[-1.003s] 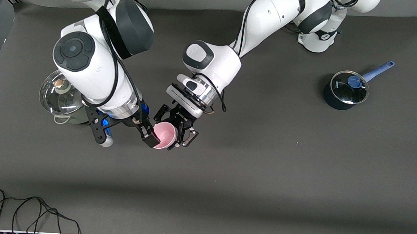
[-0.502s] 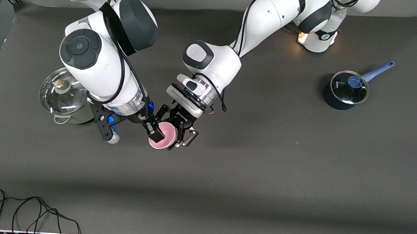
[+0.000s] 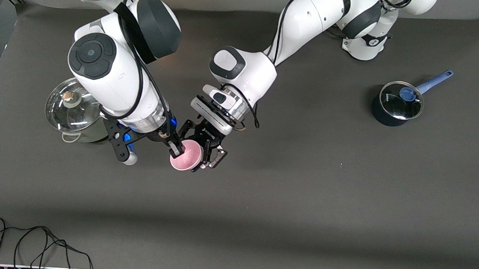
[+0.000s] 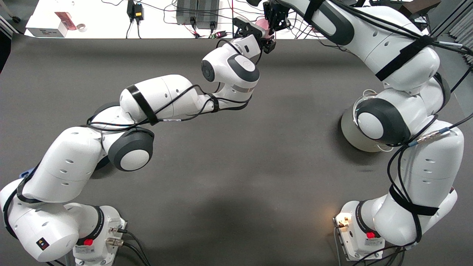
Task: Transfer pink cup from left to right arm
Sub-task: 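Close the right gripper on the pink cup's rim, then open the left gripper and release the pink cup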
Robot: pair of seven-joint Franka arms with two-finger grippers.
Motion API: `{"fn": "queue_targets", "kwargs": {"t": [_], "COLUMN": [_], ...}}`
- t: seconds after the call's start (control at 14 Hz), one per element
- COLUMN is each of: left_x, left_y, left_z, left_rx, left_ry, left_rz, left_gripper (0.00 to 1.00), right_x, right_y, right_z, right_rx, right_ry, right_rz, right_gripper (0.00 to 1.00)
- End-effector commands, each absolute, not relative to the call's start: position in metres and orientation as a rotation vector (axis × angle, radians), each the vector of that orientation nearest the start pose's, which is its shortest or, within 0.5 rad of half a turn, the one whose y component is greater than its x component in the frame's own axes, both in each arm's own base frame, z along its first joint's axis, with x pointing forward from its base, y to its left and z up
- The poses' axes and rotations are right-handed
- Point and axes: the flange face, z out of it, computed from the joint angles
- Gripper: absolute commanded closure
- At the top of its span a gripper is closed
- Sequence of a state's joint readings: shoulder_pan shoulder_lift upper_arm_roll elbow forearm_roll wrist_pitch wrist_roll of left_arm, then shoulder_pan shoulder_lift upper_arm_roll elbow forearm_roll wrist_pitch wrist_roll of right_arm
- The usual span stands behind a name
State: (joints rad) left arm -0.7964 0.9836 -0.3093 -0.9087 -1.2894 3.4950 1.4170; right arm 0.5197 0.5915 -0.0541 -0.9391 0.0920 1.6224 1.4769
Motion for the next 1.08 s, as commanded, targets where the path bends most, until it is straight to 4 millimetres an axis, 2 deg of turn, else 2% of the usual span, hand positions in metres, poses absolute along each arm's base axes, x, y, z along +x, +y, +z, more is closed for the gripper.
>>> {"fn": "queue_targets", "kwargs": {"t": [0.0, 0.29, 0.36, 0.43, 0.5, 0.72, 0.86, 1.0], "left_x": [0.545, 0.544, 0.546, 0.544, 0.545, 0.548, 0.552, 0.581], "left_y": [-0.563, -0.565, -0.563, -0.566, -0.566, -0.564, -0.561, -0.538], "left_z": [0.399, 0.398, 0.398, 0.400, 0.401, 0.403, 0.403, 0.399], "left_rx": [-2.769, -2.808, -2.804, -2.781, -2.764, -2.757, -2.751, -2.725], "left_ry": [0.870, 0.838, 0.842, 0.867, 0.880, 0.895, 0.912, 0.969], "left_rz": [-2.098, -2.097, -2.097, -2.108, -2.114, -2.115, -2.111, -2.084], "left_gripper": [1.00, 1.00, 0.70, 0.07, 0.00, 0.00, 0.00, 0.00], "right_x": [0.636, 0.637, 0.637, 0.638, 0.638, 0.644, 0.652, 0.663], "right_y": [0.345, 0.344, 0.344, 0.343, 0.343, 0.334, 0.320, 0.297], "right_z": [0.557, 0.558, 0.558, 0.558, 0.558, 0.559, 0.560, 0.562], "right_rx": [-2.640, -2.643, -2.644, -2.647, -2.662, -2.691, -2.741, -2.773], "right_ry": [1.471, 1.469, 1.468, 1.459, 1.441, 1.388, 1.330, 1.294], "right_rz": [-0.010, -0.024, -0.029, -0.039, -0.053, -0.081, -0.144, -0.197], "right_gripper": [1.00, 1.00, 1.00, 1.00, 1.00, 1.00, 1.00, 1.00]}}
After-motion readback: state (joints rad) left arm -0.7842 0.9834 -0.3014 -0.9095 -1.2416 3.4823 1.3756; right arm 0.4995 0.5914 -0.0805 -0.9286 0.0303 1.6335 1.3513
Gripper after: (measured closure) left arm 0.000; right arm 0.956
